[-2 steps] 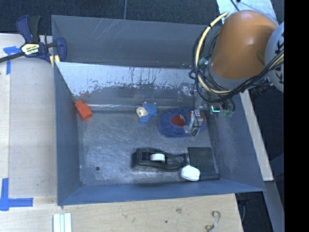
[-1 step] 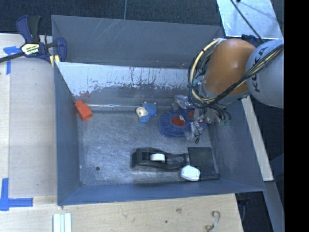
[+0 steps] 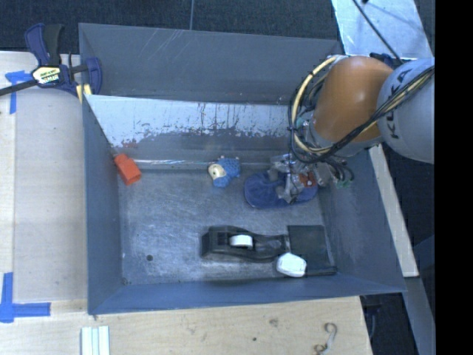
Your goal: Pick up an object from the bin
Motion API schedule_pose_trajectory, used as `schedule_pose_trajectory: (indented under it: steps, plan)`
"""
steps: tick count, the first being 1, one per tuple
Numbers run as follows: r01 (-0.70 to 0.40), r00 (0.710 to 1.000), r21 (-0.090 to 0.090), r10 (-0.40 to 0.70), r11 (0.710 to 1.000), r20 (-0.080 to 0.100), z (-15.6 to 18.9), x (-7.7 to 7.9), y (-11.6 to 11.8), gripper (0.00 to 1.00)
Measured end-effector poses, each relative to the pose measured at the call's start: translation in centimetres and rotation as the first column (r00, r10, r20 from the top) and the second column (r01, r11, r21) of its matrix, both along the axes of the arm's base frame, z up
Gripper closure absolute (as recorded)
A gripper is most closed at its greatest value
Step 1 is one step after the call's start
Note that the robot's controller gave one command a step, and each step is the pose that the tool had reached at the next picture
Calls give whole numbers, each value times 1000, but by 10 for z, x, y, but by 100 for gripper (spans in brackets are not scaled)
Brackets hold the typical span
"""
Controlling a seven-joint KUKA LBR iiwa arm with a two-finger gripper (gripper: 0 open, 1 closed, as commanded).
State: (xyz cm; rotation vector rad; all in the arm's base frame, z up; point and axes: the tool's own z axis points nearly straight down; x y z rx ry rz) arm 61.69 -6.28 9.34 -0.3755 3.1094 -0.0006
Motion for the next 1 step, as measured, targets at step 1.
schedule_pose_trajectory:
  steps: [1]
  plan:
    - [-59, 998, -3, 59, 998, 4, 221, 12, 6, 100]
